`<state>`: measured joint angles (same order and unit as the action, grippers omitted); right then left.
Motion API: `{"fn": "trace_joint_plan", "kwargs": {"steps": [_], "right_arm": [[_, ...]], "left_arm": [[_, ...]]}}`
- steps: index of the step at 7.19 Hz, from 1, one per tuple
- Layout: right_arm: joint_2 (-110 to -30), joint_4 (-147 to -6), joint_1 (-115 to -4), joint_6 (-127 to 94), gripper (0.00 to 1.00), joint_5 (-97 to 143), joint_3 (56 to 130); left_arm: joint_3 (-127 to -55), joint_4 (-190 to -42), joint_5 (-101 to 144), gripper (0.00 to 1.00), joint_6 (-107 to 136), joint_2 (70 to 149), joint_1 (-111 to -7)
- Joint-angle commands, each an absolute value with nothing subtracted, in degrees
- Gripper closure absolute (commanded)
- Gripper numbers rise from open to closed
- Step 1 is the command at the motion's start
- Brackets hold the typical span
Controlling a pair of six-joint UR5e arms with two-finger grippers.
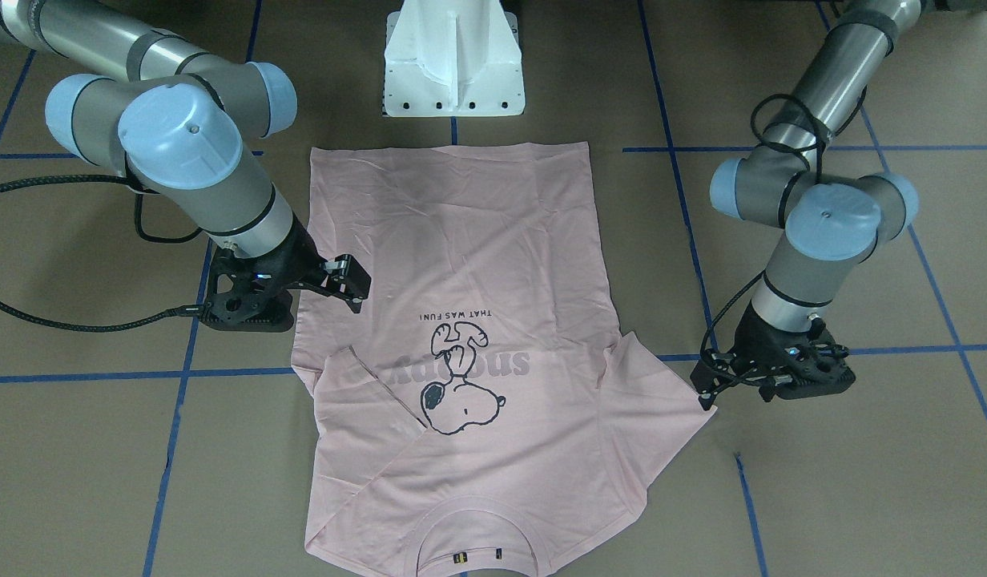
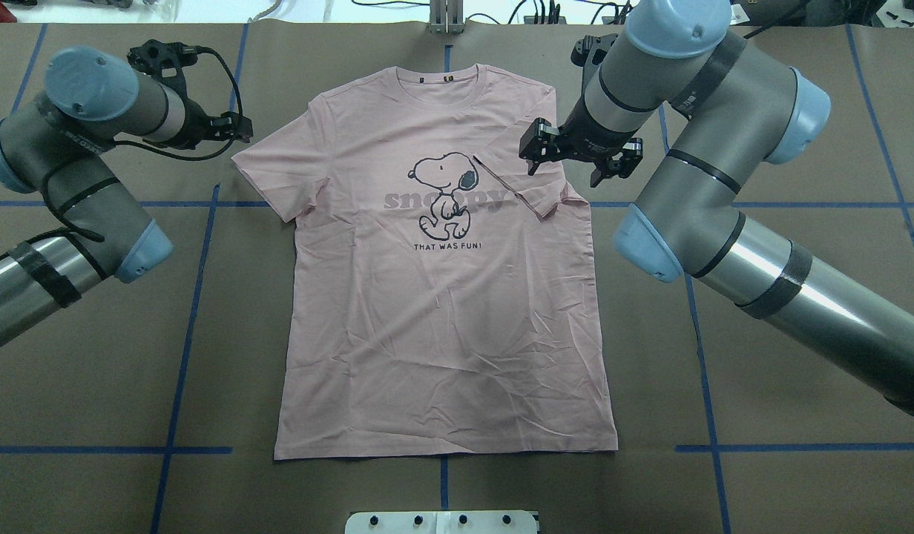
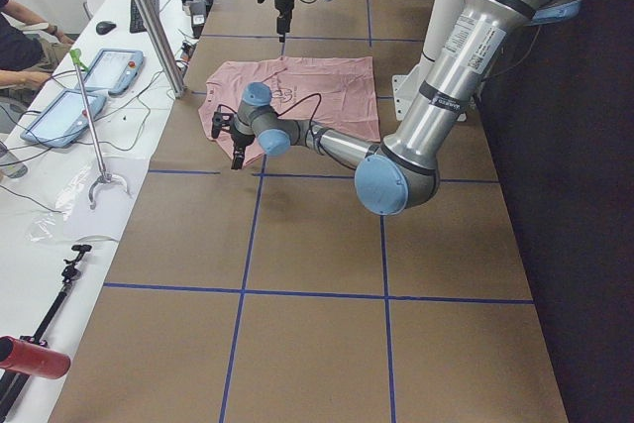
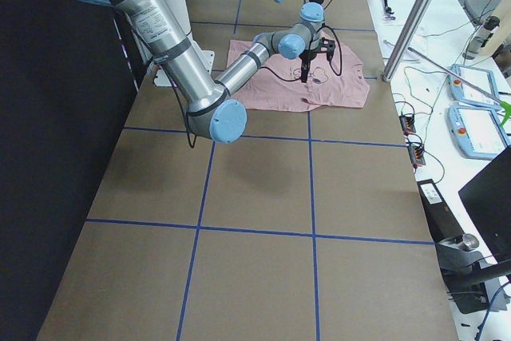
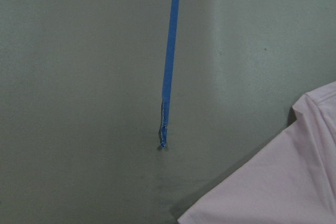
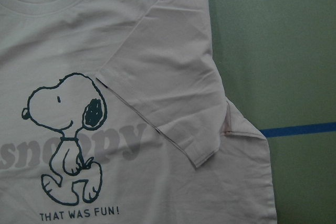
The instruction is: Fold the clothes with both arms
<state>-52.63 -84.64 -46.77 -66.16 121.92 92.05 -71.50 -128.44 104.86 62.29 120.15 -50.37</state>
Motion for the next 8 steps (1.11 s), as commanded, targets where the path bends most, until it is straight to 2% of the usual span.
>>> {"fn": "trace_joint_plan", "kwargs": {"steps": [1,3,4,5,8], "right_arm": [[-52.73,-84.64,-46.85,-66.27,0.0,121.9,92.46],[-52.73,-84.64,-46.85,-66.27,0.0,121.82,92.46],[-52.65,-84.64,-46.76,-66.36,0.0,121.9,92.46],[-52.65,-84.64,-46.76,-66.36,0.0,121.9,92.46],[-52.91,-84.64,-46.84,-66.36,0.0,121.9,92.81]], "left_arm": [[-67.76,-131.31,103.71,0.0,62.4,121.55,-48.61],[-67.76,-131.31,103.71,0.0,62.4,121.38,-48.25],[-67.76,-131.31,103.71,0.06,62.4,121.38,-48.25],[-67.76,-131.22,103.71,0.21,62.4,121.38,-48.25],[-68.11,-131.05,103.8,0.96,61.7,121.47,-48.25]]}}
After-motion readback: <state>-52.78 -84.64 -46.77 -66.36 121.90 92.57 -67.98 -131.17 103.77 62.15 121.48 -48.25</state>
